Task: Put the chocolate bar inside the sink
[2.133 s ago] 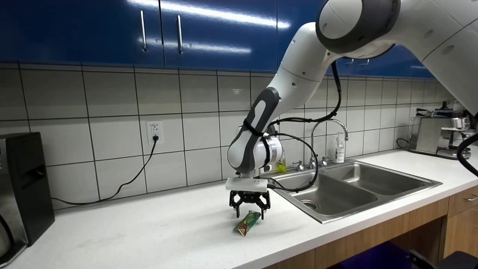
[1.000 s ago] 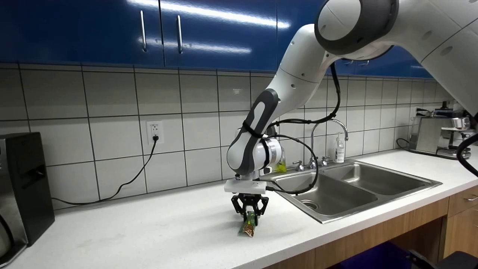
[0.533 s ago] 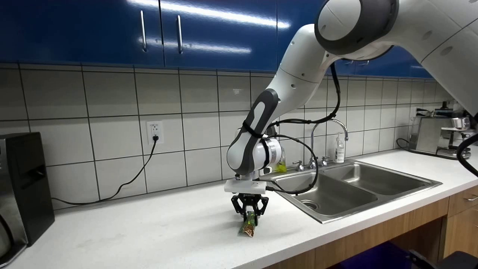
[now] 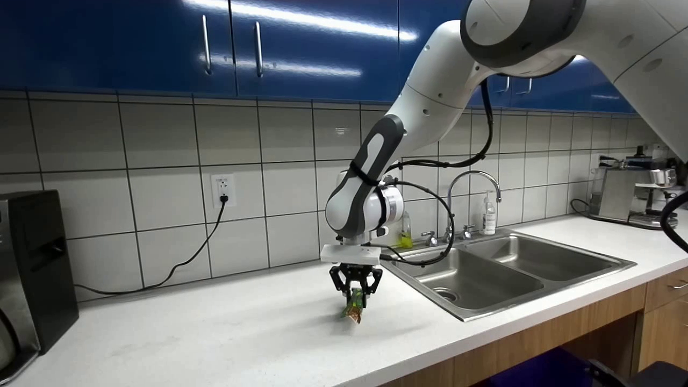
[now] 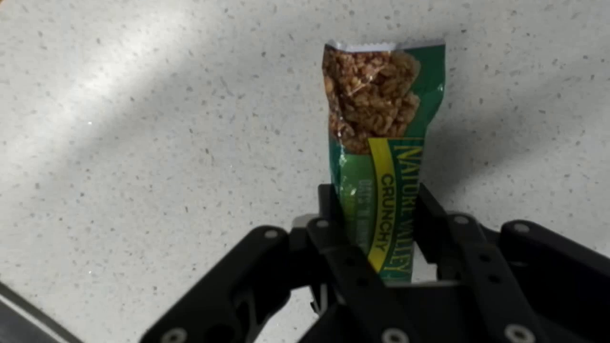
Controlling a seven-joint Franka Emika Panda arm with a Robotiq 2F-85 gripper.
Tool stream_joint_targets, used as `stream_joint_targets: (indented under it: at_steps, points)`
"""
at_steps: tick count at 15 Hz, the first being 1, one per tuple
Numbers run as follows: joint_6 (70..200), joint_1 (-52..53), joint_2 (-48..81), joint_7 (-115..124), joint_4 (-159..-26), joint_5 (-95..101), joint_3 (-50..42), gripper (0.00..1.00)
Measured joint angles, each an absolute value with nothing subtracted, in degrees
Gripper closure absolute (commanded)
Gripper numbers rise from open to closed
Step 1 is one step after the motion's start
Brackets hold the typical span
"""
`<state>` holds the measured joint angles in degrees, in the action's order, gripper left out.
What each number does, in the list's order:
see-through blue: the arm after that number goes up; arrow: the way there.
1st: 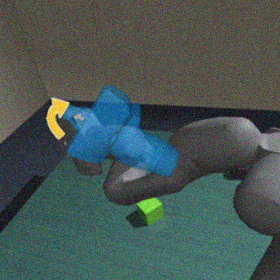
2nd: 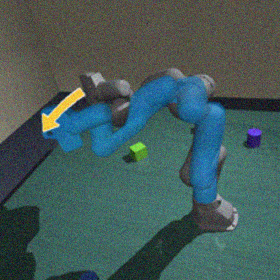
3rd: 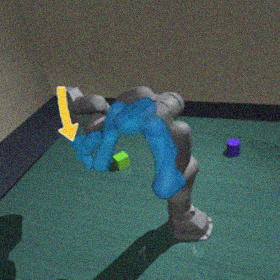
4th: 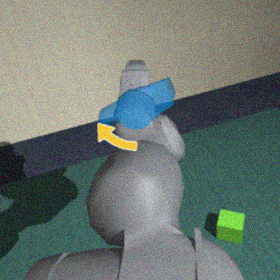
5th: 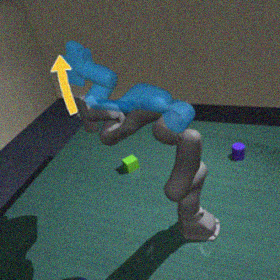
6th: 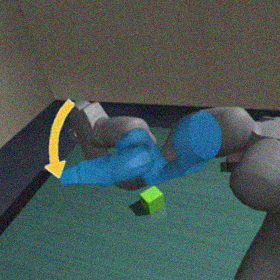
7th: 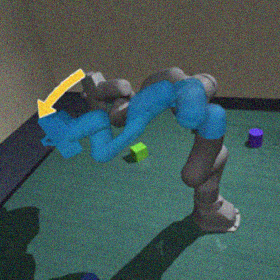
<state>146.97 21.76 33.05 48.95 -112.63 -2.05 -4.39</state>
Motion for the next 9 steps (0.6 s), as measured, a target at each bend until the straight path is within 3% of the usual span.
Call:
stream_joint_targets:
  at_steps: [9]
  points:
    - [145.6, 21.4, 28.1, 49.0, -114.0, 0.8, -5.3, 0.84]
